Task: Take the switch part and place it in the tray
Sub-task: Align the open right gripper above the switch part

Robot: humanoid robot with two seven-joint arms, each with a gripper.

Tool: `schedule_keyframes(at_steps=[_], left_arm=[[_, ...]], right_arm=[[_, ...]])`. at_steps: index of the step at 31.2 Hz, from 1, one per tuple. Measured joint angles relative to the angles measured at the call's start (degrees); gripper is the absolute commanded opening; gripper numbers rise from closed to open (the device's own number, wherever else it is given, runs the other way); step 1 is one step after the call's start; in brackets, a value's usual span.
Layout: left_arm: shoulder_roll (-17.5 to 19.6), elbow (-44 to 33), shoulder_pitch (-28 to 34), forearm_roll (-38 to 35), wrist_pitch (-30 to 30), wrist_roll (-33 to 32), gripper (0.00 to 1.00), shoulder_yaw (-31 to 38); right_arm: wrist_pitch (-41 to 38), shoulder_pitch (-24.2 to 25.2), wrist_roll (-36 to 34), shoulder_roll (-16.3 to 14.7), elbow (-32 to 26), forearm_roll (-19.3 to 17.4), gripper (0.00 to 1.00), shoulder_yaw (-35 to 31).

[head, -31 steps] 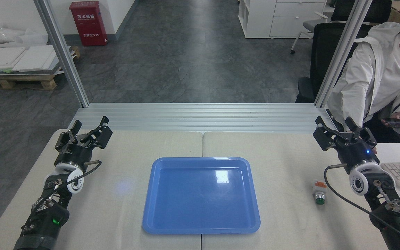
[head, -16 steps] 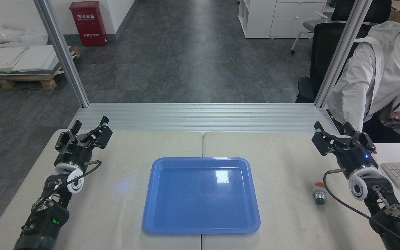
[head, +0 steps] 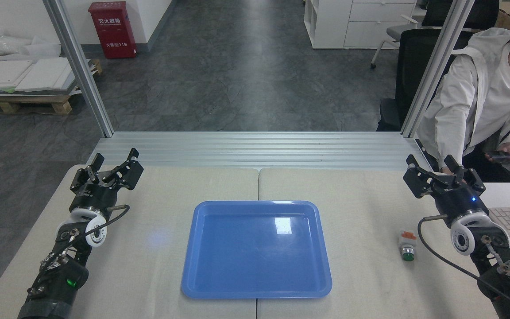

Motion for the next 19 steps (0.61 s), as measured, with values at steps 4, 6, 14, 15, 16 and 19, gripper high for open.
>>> schedule_keyframes(at_steps=[4, 6, 14, 15, 16, 19], left_arm=[[0.0, 0.0, 0.0, 0.0, 0.0, 0.01, 1.0, 0.0], [0.01, 0.0, 0.0, 0.0, 0.0, 0.02, 1.0, 0.0], [-0.03, 0.0, 0.0, 0.0, 0.0, 0.02, 1.0, 0.0], [-0.02, 0.0, 0.0, 0.0, 0.0, 0.02, 1.0, 0.0], [-0.01, 0.0, 0.0, 0.0, 0.0, 0.02, 1.0, 0.0], [0.01, 0.0, 0.0, 0.0, 0.0, 0.02, 1.0, 0.0]], right_arm=[[0.0, -0.22, 0.04, 0.0, 0.0, -0.01, 0.98, 0.0], [0.0, -0.24, 0.08, 0.02, 0.0, -0.01, 0.98, 0.0], [0.0, -0.28, 0.11, 0.36, 0.0, 0.06, 0.98, 0.08], [0.0, -0.28, 0.1, 0.42, 0.0, 0.06, 0.98, 0.08], [0.0, -0.28, 0.11, 0.49, 0.0, 0.07, 0.98, 0.08], [0.0, -0.37, 0.11, 0.62, 0.0, 0.08, 0.98, 0.1]])
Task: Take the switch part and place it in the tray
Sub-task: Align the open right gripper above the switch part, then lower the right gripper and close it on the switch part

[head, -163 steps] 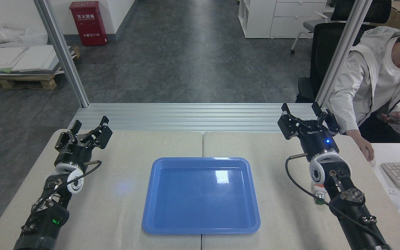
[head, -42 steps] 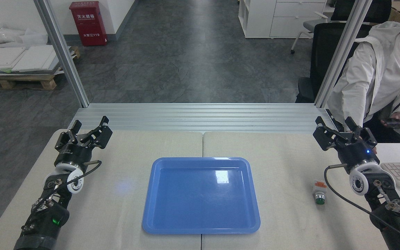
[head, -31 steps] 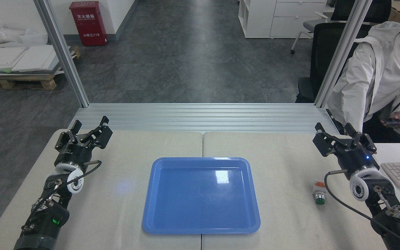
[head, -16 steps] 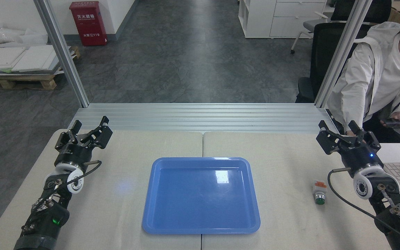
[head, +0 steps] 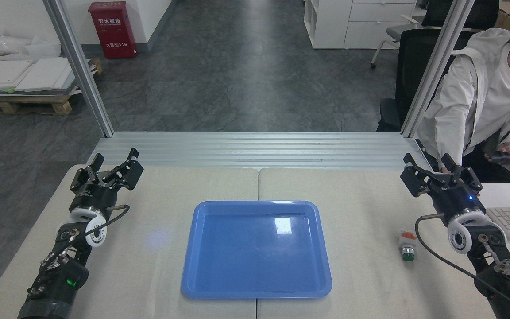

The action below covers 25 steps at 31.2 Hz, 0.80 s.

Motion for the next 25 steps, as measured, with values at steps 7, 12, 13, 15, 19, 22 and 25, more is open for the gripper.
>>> schedule_keyframes(at_steps=[7, 12, 13, 15, 19, 22, 25], left_arm=[[0.02, 0.0, 0.0, 0.0, -0.01, 0.0, 1.0, 0.0], [0.02, 0.0, 0.0, 0.0, -0.01, 0.0, 1.0, 0.01], [0.01, 0.0, 0.0, 0.0, -0.01, 0.0, 1.0, 0.01], [0.0, 0.0, 0.0, 0.0, -0.01, 0.0, 1.0, 0.01], [0.0, 0.0, 0.0, 0.0, -0.02, 0.0, 1.0, 0.01], [-0.01, 0.0, 0.0, 0.0, -0.03, 0.0, 1.0, 0.0], [-0.01, 0.0, 0.0, 0.0, -0.03, 0.0, 1.0, 0.0]], right_arm=[[0.0, -0.25, 0.1, 0.03, 0.0, 0.08, 0.98, 0.31], [0.1, -2.01, 0.26, 0.55, -0.02, 0.11, 0.98, 0.83], [0.1, -2.3, 0.33, 0.75, -0.02, 0.12, 0.97, 0.91], [0.15, -2.71, 0.79, 1.03, -0.03, 0.12, 0.97, 0.96], [0.57, -2.93, 3.05, 1.42, -0.42, 0.24, 0.96, 0.98], [2.82, -2.56, 6.88, 1.68, -2.29, 0.35, 0.96, 0.71], [6.27, -0.69, 11.47, 1.37, -4.92, 0.32, 0.96, 0.3]])
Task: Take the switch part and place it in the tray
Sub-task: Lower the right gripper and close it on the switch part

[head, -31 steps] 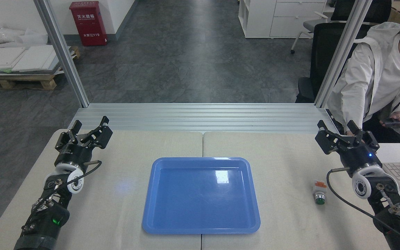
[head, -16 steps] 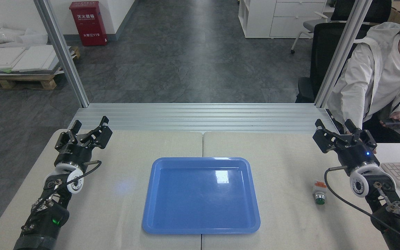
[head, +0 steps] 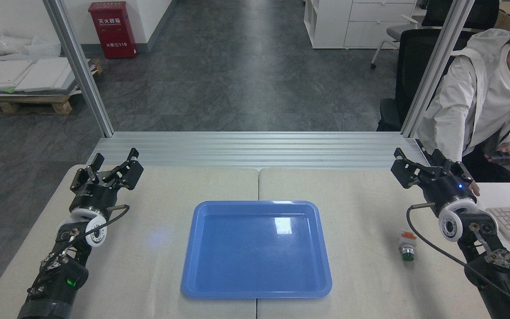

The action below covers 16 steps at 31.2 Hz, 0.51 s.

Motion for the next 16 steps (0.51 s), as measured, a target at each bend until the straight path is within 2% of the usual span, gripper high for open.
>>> schedule_keyframes(at_steps=[8, 12, 16], left_arm=[[-0.02, 0.0, 0.0, 0.0, 0.0, 0.0, 1.0, 0.0], [-0.01, 0.0, 0.0, 0.0, 0.0, 0.0, 1.0, 0.0], [-0.02, 0.0, 0.0, 0.0, 0.0, 0.0, 1.0, 0.0]], right_arm=[[5.08, 8.36, 4.14, -3.27, -2.38, -0.26, 0.96, -0.28], [5.75, 11.92, 4.37, -2.91, -2.18, -0.41, 0.96, 0.07], [6.06, 14.49, 4.4, -1.16, -2.11, -0.46, 0.96, 0.51]])
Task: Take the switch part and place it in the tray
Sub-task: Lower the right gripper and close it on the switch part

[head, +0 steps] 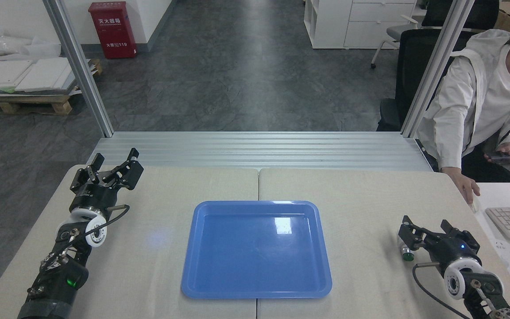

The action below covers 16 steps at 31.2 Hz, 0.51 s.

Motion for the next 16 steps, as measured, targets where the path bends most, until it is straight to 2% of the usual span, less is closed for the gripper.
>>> schedule_keyframes(at_steps=[7, 16], left_arm=[[0.0, 0.0, 0.0, 0.0, 0.0, 0.0, 1.0, 0.0], [0.01, 0.0, 0.0, 0.0, 0.0, 0.0, 1.0, 0.01]], right_arm=[[0.39, 1.55, 0.02, 2.03, 0.36, 0.38, 0.95, 0.21], [1.82, 1.42, 0.02, 1.73, 3.37, 1.4, 0.93, 1.08]])
